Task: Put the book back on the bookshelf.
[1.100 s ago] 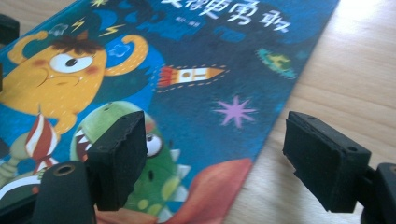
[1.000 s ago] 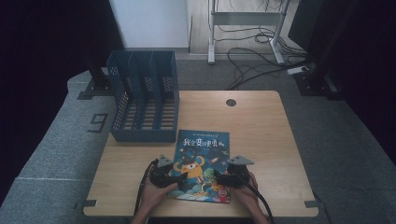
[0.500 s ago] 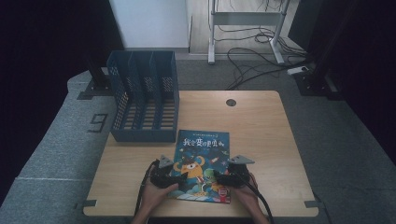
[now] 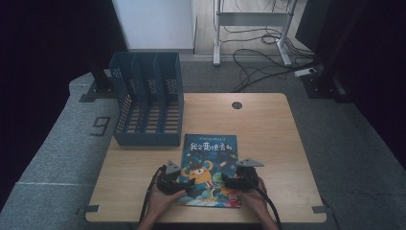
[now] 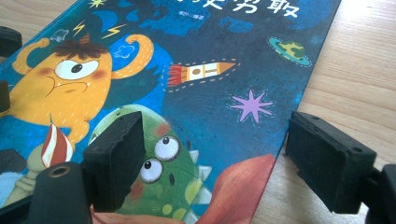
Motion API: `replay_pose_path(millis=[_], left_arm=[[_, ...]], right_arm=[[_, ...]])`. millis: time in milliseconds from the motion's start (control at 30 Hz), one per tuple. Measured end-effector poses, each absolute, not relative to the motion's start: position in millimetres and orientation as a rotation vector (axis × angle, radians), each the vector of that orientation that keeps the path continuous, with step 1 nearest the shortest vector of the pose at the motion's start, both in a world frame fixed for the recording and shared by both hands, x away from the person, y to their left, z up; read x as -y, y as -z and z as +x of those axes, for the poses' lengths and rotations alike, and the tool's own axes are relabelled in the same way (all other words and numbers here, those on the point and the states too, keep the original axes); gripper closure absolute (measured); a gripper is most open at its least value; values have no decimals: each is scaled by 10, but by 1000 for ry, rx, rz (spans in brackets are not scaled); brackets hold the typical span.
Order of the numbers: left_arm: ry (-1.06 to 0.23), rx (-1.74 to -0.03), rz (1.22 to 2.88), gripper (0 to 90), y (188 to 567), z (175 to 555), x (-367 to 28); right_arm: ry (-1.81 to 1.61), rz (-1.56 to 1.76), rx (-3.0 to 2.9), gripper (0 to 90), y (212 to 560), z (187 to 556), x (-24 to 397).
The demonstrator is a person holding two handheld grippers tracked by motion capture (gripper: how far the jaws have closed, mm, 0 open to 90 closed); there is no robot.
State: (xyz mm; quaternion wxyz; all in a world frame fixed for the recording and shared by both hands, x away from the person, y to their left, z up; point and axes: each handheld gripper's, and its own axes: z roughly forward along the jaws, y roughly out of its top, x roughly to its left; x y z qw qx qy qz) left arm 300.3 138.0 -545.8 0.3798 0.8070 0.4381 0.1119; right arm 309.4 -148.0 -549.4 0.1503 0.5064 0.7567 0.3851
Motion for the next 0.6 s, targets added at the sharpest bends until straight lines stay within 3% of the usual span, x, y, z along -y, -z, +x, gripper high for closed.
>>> replay_pose_path(millis=[600], left_arm=[[-293, -1109, 2062, 242, 5467, 2999, -1335]], right_arm=[[-1161, 1552, -2149, 230, 5461, 3117, 1579]])
